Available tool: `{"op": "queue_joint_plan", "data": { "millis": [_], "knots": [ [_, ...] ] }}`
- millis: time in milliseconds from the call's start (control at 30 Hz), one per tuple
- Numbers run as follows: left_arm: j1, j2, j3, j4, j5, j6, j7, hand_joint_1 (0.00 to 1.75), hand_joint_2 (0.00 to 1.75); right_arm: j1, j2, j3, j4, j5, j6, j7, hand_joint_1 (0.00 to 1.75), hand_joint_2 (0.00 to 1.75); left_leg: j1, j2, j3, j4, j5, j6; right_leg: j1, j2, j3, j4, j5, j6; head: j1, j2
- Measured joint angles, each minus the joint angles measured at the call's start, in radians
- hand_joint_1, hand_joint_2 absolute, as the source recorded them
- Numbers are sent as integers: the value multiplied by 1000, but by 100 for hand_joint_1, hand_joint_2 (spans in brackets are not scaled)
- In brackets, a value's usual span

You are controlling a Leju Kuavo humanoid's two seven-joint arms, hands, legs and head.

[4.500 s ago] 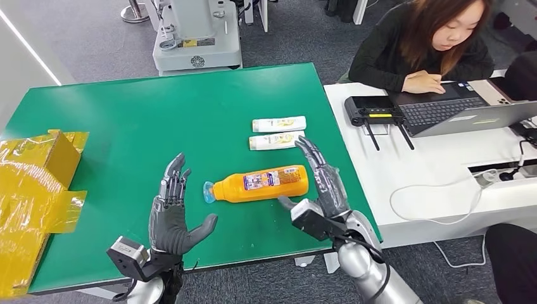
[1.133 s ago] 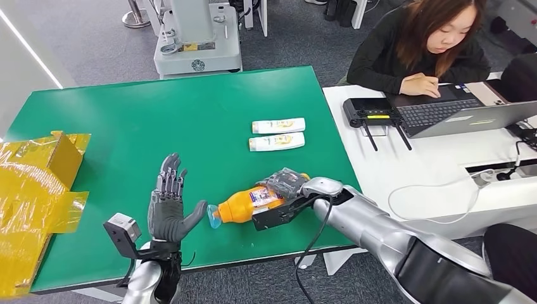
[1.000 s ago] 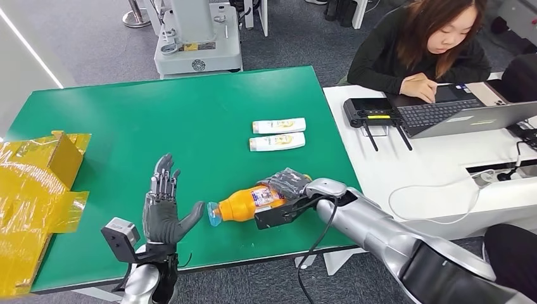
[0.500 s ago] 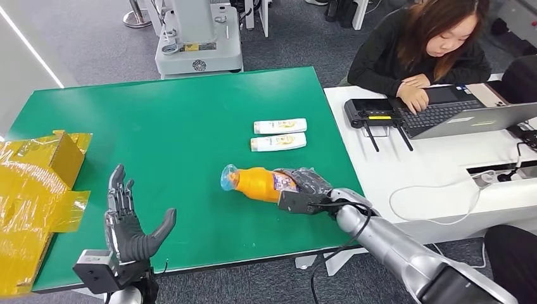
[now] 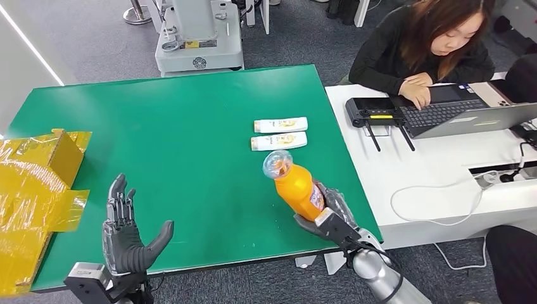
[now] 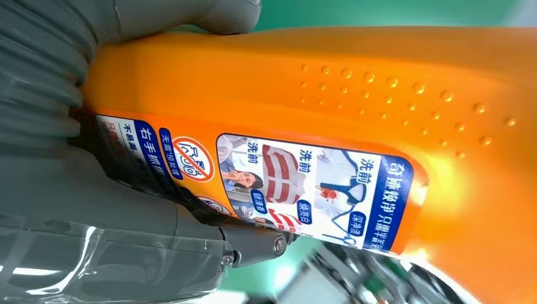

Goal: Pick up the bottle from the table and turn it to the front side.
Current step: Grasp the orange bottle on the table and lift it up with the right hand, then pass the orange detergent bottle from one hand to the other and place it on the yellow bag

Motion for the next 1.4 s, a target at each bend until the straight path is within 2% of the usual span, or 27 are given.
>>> {"op": "queue_joint_plan", "data": {
  "millis": [233,533,767,1000,1233,1400],
  "knots": [
    [-68,-8,0,66,30,-116,0,0,175,-21,44,-61,-73,-10,0,-50,175,175,0,1,-1,0,1,0,0,1,-1,0,0,0,0,0],
    [-236,-51,-6,250,108,-313,0,0,175,-163,128,-57,-50,16,-7,-44,175,175,0,1,-1,0,2,0,0,1,-2,1,1,0,0,0],
    [-347,-58,-29,340,143,-438,28,0,175,-252,164,-46,17,59,23,-32,175,175,0,1,-2,0,2,0,0,1,-3,1,1,0,0,0],
    [-427,-59,-47,385,137,-456,39,0,175,-326,211,-21,115,67,56,-41,175,175,0,1,-2,0,2,0,0,1,-3,1,1,-1,0,0],
    [-514,-69,-55,413,129,-466,60,0,175,-401,311,52,284,76,117,-45,175,175,0,2,-2,0,2,-1,0,2,-4,2,1,-1,0,0],
    [-544,-79,-55,444,128,-464,59,0,175,-426,371,91,383,81,134,-44,175,175,0,1,-3,0,2,-1,0,1,-4,2,1,-1,0,0]
  ]
}}
